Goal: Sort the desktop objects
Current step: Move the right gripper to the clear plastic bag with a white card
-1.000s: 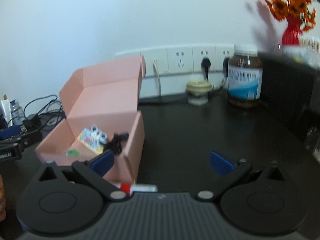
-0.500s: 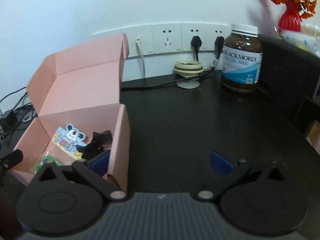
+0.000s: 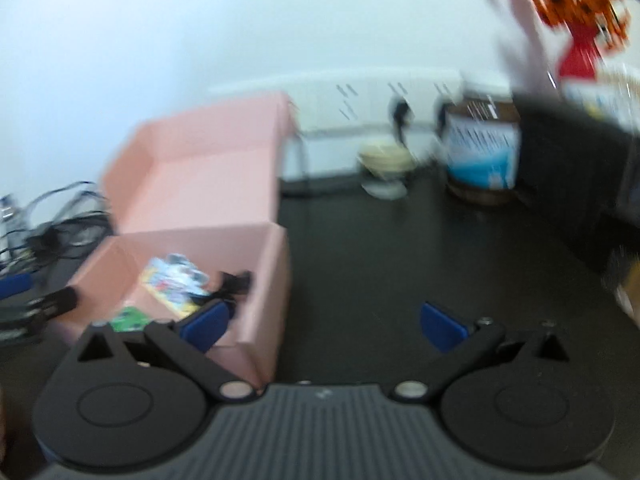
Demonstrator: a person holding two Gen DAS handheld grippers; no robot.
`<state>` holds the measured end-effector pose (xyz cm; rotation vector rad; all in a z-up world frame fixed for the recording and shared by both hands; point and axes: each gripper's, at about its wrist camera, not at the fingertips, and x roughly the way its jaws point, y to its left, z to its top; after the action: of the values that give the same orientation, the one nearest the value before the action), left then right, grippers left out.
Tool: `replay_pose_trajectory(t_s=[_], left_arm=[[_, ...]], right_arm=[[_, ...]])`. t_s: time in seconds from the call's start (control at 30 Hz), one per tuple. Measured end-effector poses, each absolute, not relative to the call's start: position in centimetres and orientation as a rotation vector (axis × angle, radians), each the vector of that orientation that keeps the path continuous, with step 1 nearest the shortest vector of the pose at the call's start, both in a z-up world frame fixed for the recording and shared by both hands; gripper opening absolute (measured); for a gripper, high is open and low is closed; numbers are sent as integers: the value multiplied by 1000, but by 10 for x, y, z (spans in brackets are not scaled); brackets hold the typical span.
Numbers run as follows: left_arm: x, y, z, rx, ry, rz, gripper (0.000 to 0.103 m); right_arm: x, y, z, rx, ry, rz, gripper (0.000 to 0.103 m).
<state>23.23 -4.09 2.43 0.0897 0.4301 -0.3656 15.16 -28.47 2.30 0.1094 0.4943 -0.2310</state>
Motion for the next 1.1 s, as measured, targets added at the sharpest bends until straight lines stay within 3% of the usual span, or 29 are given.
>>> replay_pose_trajectory(t_s=[0.27, 0.63, 1.1], left_arm=[[222, -43, 28, 114, 375, -377, 103], [217, -43, 29, 140, 324, -359, 103], [226, -34, 27, 76, 360, -356, 103]], right_arm=[[109, -237, 14, -135, 440, -155, 102], [95, -235, 2, -66, 450, -37, 102], [92, -202, 0, -187, 445, 18, 101]])
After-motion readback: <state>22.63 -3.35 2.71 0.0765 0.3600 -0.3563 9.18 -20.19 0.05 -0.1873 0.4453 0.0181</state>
